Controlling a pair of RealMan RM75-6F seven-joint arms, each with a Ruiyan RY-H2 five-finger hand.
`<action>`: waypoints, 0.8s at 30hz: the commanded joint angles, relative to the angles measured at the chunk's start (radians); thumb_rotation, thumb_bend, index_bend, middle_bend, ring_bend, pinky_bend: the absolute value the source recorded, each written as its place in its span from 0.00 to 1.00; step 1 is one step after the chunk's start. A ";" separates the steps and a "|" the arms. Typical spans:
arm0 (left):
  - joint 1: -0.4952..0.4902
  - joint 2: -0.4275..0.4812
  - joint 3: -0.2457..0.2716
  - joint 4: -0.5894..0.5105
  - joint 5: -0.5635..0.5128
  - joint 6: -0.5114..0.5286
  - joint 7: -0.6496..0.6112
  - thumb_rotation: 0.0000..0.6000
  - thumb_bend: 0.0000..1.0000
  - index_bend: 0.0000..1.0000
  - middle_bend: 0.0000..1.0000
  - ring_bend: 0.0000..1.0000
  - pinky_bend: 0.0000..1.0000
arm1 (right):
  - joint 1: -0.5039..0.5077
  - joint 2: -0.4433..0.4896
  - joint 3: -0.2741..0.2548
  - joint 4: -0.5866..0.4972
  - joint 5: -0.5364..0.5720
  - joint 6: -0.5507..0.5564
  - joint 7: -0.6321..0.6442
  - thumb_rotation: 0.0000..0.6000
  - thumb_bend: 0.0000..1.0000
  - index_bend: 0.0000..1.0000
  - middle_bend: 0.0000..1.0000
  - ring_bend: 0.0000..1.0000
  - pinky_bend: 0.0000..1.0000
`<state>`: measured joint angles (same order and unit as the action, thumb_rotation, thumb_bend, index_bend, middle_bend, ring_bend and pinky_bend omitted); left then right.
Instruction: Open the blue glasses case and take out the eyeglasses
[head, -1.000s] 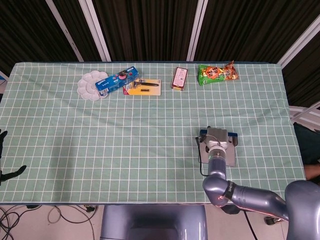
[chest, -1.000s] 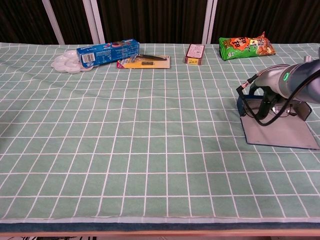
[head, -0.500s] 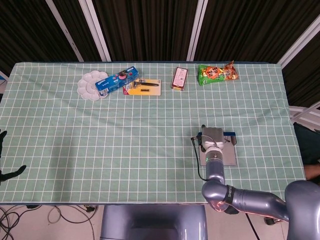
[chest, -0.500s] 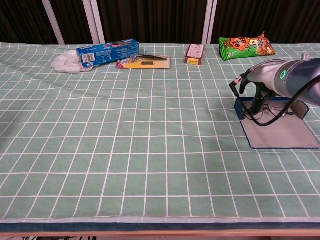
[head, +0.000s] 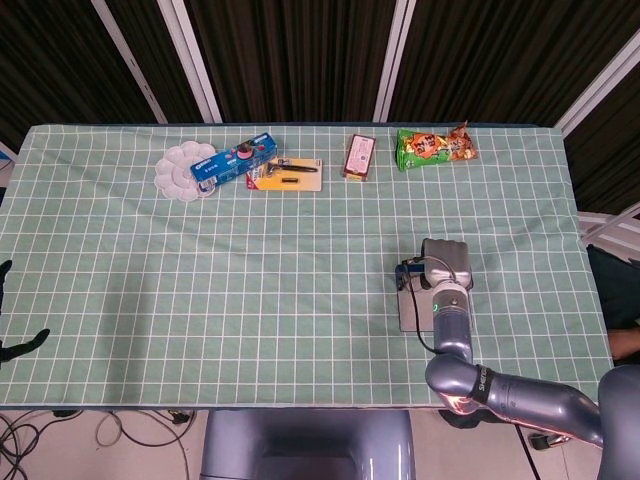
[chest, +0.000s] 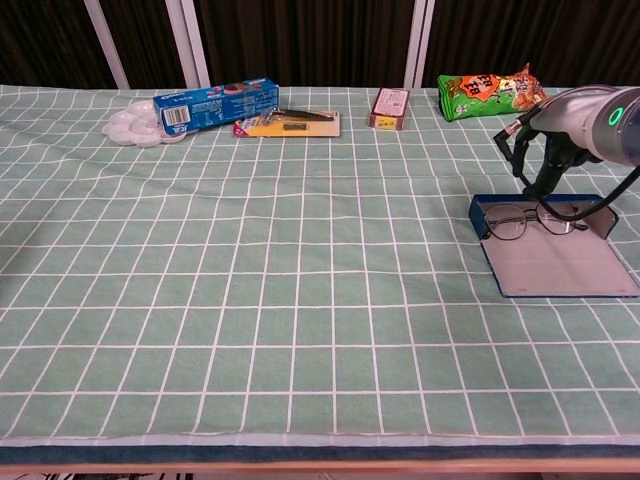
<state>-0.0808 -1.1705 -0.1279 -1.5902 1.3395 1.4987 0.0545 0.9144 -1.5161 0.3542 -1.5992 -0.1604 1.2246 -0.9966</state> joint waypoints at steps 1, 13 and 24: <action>0.001 -0.003 0.000 0.004 0.000 0.004 0.010 1.00 0.01 0.00 0.00 0.00 0.00 | -0.005 0.012 -0.004 0.000 0.002 -0.017 0.012 1.00 0.44 0.38 0.99 1.00 0.98; 0.001 -0.020 -0.004 0.034 0.027 0.036 0.026 1.00 0.01 0.00 0.00 0.00 0.00 | -0.015 0.025 -0.015 0.045 0.001 -0.071 0.068 1.00 0.44 0.39 0.99 1.00 0.98; 0.002 -0.030 -0.003 0.049 0.029 0.039 0.029 1.00 0.01 0.00 0.00 0.00 0.00 | -0.024 0.026 -0.033 0.082 0.017 -0.094 0.095 1.00 0.44 0.41 0.99 1.00 0.98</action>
<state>-0.0787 -1.2004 -0.1311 -1.5417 1.3688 1.5376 0.0832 0.8911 -1.4897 0.3217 -1.5182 -0.1439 1.1310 -0.9026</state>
